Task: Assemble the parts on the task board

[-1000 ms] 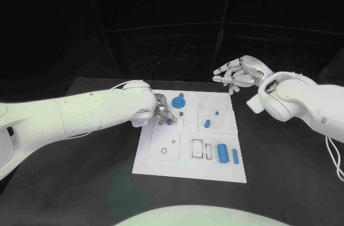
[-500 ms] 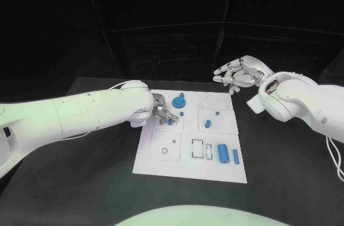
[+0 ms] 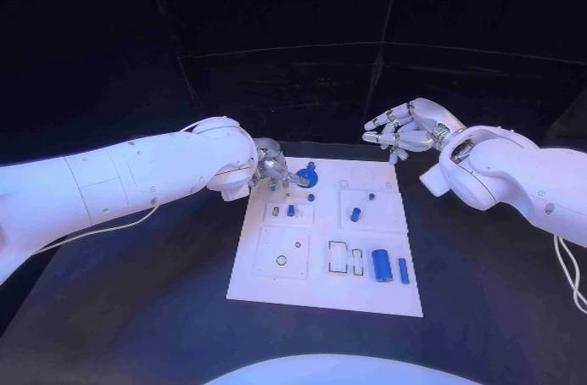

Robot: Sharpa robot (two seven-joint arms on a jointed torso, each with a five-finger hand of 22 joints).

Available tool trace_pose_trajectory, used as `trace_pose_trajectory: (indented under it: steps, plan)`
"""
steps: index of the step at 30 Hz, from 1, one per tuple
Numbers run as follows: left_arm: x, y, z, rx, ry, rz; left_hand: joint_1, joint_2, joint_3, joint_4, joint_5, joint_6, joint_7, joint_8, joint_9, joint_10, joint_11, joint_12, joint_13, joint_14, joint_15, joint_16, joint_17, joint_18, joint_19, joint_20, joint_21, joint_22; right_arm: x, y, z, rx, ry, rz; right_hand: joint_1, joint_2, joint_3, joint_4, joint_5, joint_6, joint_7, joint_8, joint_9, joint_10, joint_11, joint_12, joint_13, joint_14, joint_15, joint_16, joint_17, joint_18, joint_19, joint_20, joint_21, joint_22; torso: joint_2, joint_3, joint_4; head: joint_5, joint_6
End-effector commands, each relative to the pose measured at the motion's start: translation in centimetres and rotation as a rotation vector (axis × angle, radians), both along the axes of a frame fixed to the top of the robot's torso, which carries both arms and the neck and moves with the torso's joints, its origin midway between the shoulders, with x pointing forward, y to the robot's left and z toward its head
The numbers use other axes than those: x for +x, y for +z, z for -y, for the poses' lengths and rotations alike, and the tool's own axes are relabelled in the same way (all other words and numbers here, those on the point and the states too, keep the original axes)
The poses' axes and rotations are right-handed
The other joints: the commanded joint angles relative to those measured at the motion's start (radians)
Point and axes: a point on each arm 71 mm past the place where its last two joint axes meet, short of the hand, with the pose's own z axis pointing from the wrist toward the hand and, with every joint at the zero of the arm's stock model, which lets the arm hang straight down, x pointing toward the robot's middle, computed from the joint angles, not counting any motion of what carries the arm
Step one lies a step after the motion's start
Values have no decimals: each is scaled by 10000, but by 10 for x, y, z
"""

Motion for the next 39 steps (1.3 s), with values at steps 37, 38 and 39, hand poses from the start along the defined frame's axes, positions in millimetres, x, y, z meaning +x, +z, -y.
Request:
trace_pose_trajectory:
  steps: [37, 38, 39]
  plan:
    - [61, -15, -38, 1593, 233, -1200, 878, 737, -727, 178, 0, 432, -4, -12, -538, -4, 24, 303, -265, 1036, 83, 31, 2635, 20, 152, 127, 101, 266, 1, 3, -10, 127, 235, 266, 129, 56, -51, -18, 95, -64, -9, 84, 6, -103, 14, 51, -19, -11, 27, 78, 163, 203, -10, 27, -55, -2, 60, -12, -37, 179, 3]
    - [61, -15, -38, 1607, 226, -1227, 874, 740, -733, 180, 0, 434, -5, -12, -540, -1, 23, 306, -263, 1036, 82, 31, 2635, 18, 156, 126, 107, 274, 1, 3, -10, 124, 235, 265, 129, 56, -51, -18, 95, -64, -9, 84, 6, -103, 14, 51, -19, -11, 27, 78, 163, 203, -10, 27, -55, -2, 59, -12, -39, 176, 6]
    - [60, -16, -37, 1616, 215, -1249, 867, 746, -743, 185, 0, 440, -8, -11, -544, 13, 21, 320, -250, 1036, 81, 31, 2635, 13, 167, 124, 123, 296, 1, 3, -10, 122, 235, 264, 129, 56, -51, -18, 95, -64, -9, 84, 6, -103, 14, 51, -19, -11, 27, 78, 163, 203, -10, 27, -55, -2, 57, -13, -40, 176, 7]
